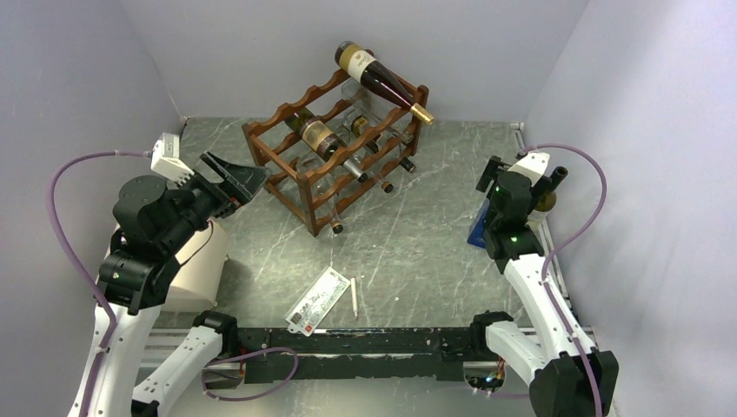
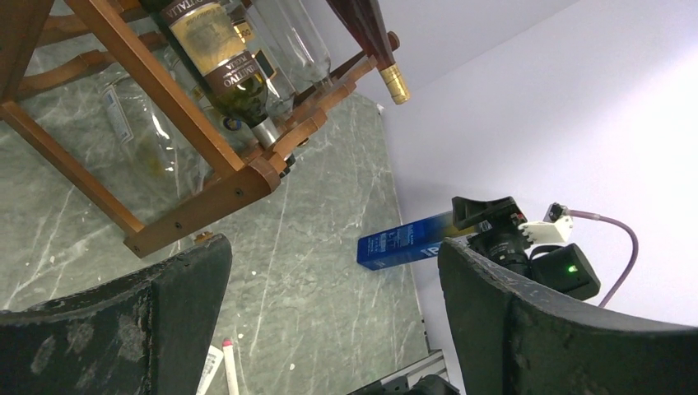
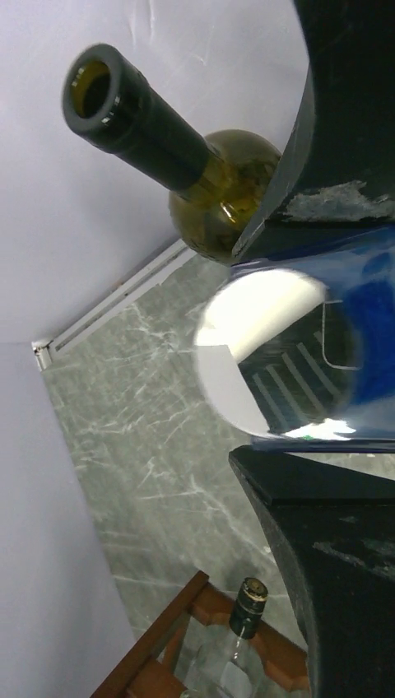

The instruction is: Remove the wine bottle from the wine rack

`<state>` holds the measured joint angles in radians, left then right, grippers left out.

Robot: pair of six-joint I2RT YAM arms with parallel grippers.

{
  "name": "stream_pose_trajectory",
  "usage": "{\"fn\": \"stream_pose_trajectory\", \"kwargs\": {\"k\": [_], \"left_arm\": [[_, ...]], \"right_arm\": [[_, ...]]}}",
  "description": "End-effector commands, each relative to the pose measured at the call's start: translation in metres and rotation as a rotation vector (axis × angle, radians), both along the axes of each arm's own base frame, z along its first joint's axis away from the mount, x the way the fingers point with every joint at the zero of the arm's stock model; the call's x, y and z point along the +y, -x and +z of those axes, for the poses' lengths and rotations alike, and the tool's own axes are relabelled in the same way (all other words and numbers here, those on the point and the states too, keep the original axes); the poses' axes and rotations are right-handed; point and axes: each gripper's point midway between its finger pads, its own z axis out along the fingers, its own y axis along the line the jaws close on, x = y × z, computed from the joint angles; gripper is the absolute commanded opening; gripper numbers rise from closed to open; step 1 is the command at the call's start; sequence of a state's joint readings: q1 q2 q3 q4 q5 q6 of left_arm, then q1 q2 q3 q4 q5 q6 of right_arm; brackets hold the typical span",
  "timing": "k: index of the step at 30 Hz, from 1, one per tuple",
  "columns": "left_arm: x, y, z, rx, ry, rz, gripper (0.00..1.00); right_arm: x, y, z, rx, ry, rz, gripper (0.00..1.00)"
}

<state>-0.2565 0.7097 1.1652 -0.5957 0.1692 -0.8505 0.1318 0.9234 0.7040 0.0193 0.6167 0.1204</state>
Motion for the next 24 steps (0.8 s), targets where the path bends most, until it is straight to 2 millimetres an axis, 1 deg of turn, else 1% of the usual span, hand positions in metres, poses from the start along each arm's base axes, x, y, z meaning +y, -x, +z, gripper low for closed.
{"fn": "stream_pose_trajectory", "kwargs": {"k": [1,3,6,9,11,12,16,18,19,20,23,24], "left_arm": [[-0.002,0.003,0.007,-0.047,-0.027,-0.027,0.99],[-0.002,0.002,0.009,-0.053,-0.035,-0.032,0.99],[-0.002,0.000,0.006,-0.045,-0.049,-0.033,0.99],[-0.007,-0.002,-0.005,-0.016,-0.045,-0.057,0.99],[-0.011,-0.001,-0.010,0.003,-0.025,-0.073,0.99],[-0.013,0.000,-0.012,0.010,-0.015,-0.085,0.99],[-0.019,0.005,-0.010,0.003,-0.012,-0.127,0.99],[-0.018,0.005,-0.013,0.018,-0.034,-0.133,0.99],[-0.018,0.005,-0.015,0.028,-0.039,-0.133,0.99],[-0.019,0.006,-0.015,0.033,-0.040,-0.139,0.99],[-0.020,0.010,-0.014,0.029,-0.036,-0.151,0.99],[-0.020,0.011,-0.014,0.026,-0.036,-0.151,0.99]], "right_arm": [[0.001,-0.002,0.028,-0.049,0.007,0.015,0.87],[0.007,-0.004,0.036,-0.047,0.009,0.061,0.90],[0.013,-0.004,0.048,-0.033,0.031,0.113,0.99],[0.021,0.000,0.055,-0.037,0.014,0.158,1.00],[0.031,0.001,0.062,-0.069,0.007,0.223,1.00],[0.036,0.002,0.068,-0.086,0.007,0.253,1.00],[0.053,0.004,0.103,-0.152,0.012,0.337,1.00],[0.064,0.003,0.117,-0.169,0.008,0.387,1.00],[0.071,0.003,0.120,-0.170,0.004,0.418,1.00],[0.076,0.003,0.133,-0.195,-0.002,0.447,1.00],[0.093,0.003,0.155,-0.230,-0.029,0.531,1.00],[0.097,0.002,0.157,-0.229,-0.040,0.550,1.00]]}}
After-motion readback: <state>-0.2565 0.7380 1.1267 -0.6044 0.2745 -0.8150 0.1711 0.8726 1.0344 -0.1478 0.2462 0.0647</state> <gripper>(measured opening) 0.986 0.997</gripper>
